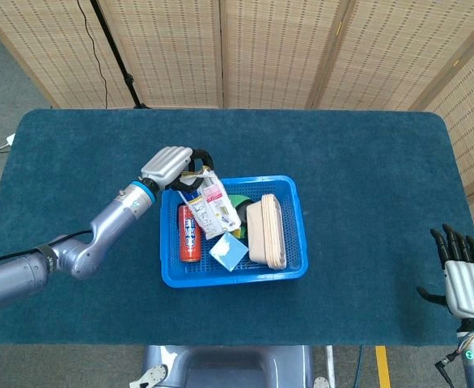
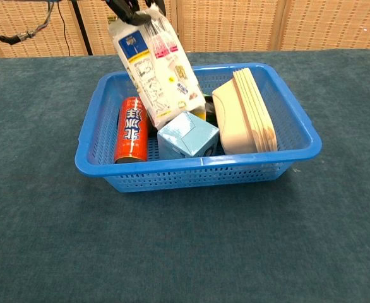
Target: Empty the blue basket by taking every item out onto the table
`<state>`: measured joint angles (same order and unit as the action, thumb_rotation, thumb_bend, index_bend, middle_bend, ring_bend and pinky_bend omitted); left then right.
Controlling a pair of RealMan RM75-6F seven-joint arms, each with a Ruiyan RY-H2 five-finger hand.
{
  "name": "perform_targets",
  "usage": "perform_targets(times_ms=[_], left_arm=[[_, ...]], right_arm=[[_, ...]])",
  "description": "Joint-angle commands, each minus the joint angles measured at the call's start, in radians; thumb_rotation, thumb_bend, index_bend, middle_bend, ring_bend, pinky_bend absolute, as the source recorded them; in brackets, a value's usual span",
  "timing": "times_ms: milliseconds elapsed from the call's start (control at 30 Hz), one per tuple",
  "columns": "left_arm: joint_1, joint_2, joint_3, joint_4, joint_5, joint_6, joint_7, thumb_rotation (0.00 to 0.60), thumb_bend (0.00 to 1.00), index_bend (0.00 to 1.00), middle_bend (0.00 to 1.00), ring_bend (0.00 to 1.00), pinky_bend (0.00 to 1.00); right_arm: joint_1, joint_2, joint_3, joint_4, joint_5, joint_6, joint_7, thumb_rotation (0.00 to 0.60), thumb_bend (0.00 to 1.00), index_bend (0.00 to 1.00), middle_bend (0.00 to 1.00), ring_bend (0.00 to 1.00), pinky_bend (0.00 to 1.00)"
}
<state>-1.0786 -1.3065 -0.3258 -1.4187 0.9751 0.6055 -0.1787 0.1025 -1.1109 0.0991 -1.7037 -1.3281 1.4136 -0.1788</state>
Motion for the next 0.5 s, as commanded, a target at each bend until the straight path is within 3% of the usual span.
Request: perform_targets(times_ms=[33,300,500], left_arm=[[0.048,0.078,-0.04,-0.095,0.05,0.059,-0.035,0.6,0.61,0.64,0.53,0.53,0.6],[0.149,0.258,-0.095,-0.193,0.092,0.182,-0.072,0.6,0.62,0.65,0.53,0.54,0.6],[0.216,0.314,-0.075,-0.105,0.088,0.195,-0.113,0.6,0.62,0.65,0.54,0.55,0.6]], right_arm=[[-0.003,-0.002,-0.001,0.003,-0.008,0.007,0.005,0.6,0.0,0.0,0.0,0.0,0.0],[-0.004,-0.027,-0.002,0.038,-0.056,0.04,0.01,0.6,0.0,0.0,0.0,0.0,0.0],[-0.003,-0.077,0.005,0.104,-0.107,0.092,0.012,0.6,0.0,0.0,0.0,0.0,0.0]])
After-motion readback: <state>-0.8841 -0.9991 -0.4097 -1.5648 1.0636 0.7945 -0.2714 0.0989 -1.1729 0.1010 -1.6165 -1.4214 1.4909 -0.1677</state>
